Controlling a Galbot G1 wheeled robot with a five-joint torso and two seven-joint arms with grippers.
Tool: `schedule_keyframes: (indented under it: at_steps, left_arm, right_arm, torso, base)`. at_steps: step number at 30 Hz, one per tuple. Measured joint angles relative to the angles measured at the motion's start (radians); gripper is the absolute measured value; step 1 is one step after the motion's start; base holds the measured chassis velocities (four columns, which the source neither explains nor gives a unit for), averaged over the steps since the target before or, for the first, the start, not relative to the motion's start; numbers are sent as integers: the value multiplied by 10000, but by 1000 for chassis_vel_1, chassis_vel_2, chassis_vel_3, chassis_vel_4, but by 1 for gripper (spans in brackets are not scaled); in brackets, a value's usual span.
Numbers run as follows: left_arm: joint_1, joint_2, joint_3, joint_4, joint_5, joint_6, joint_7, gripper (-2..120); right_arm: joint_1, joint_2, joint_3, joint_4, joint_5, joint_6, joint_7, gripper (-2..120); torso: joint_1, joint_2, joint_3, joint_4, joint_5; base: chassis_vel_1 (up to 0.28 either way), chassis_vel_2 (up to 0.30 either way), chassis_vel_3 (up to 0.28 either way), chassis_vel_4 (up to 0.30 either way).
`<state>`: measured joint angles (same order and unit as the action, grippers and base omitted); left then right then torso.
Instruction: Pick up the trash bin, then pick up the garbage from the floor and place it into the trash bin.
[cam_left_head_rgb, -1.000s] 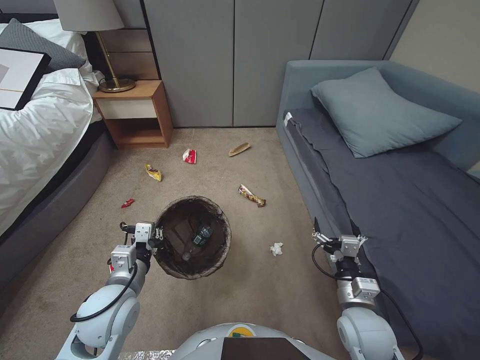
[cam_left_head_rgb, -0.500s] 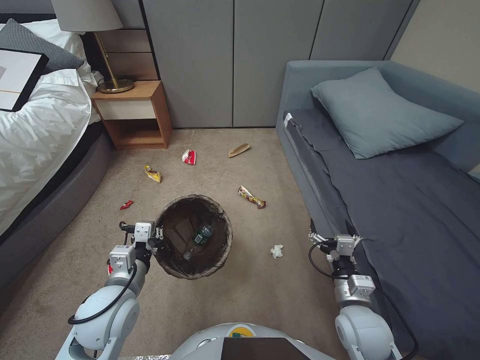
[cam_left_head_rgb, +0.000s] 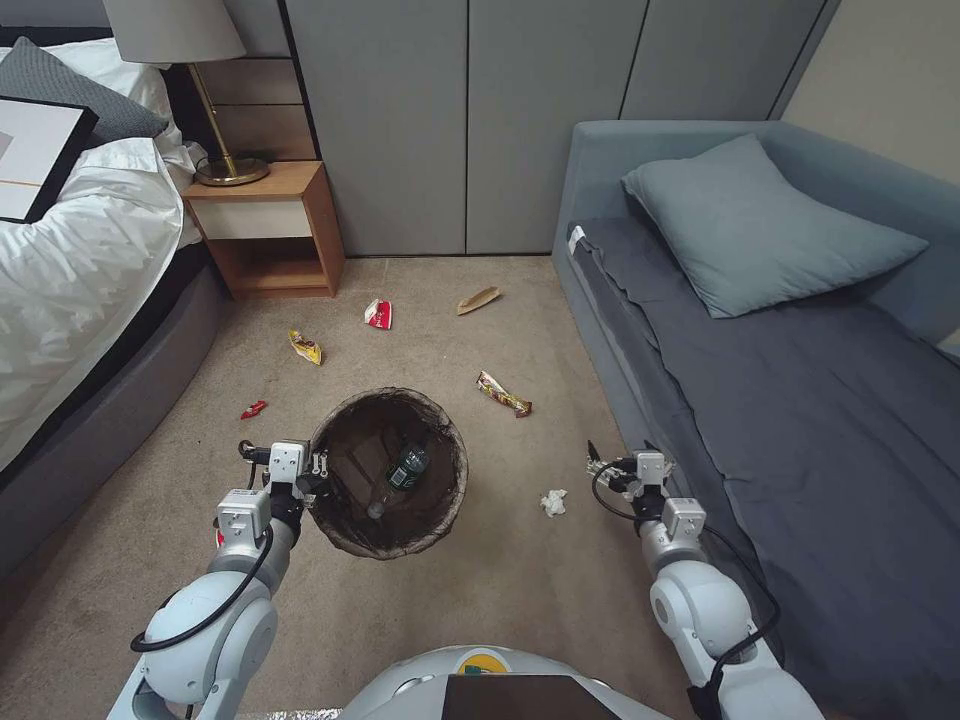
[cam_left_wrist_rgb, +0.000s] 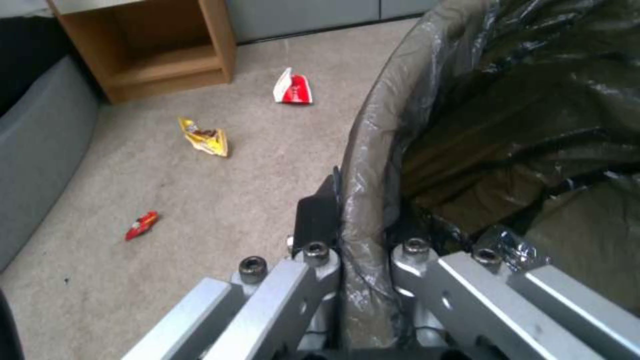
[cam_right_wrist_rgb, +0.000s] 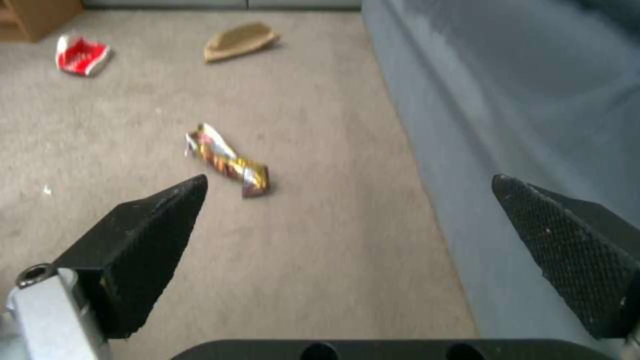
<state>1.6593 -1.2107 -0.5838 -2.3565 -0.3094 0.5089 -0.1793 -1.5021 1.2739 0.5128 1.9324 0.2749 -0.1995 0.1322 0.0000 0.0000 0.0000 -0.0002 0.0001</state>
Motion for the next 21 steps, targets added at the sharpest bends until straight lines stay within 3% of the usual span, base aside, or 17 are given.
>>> schedule_keyframes:
  at_steps: [21]
  left_arm:
    - [-156,288,35,-210,-334,124,3,3]
  right_arm:
    - [918,-93,-616,-1939,-15,-557,-475,100]
  torso:
    - [0,0,0,1,-1]
  base:
    - [0,0,0,0]
